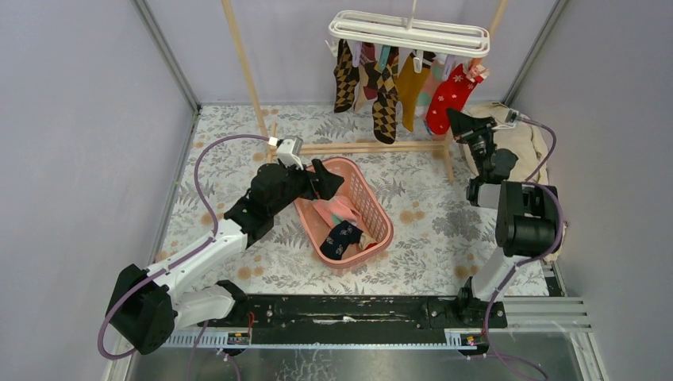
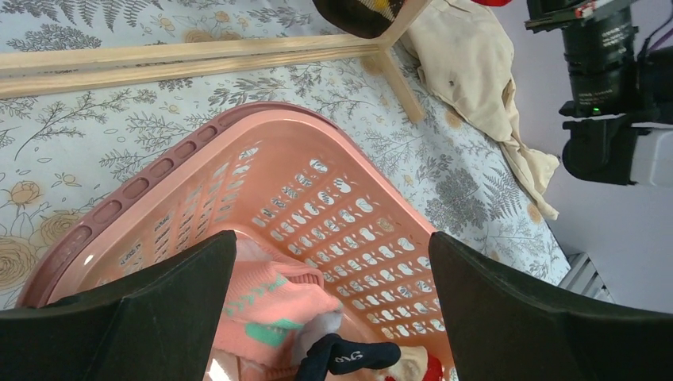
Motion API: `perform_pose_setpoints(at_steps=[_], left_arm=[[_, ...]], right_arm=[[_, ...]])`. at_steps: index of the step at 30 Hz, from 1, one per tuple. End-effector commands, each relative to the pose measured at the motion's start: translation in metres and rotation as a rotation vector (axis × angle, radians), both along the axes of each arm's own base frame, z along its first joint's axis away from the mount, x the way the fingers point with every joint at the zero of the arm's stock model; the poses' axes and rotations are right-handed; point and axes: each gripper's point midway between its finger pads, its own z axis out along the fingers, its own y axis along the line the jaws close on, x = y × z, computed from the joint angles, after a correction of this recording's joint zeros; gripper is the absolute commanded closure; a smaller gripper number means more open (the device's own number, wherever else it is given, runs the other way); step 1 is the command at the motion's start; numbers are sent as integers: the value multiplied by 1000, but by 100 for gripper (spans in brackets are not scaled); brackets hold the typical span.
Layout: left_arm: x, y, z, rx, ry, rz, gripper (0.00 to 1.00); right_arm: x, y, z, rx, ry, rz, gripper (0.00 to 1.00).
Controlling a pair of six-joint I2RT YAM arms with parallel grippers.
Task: Remove the socks clipped to the hanger
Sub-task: Remove the sock from the hanger.
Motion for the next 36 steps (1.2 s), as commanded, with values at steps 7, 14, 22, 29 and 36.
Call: perform_pose_setpoints(at_steps=[7, 14, 22, 29, 36], left_arm=[[0, -24, 50, -98, -118, -56, 1], [4, -49, 93, -166, -216, -138, 1], [12, -82, 129, -220, -314, -231, 1], [16, -106, 132, -259, -338, -297, 1], [11, -112, 141, -290, -374, -326, 1]], right_arm=[[-60, 105, 35, -282, -62, 150, 100], [-102, 141, 31, -364, -26, 244, 100], [-140, 163, 51, -341, -55, 390, 100], [-163, 184, 74, -352, -91, 478, 100], [-173, 199, 89, -358, -114, 526, 100]])
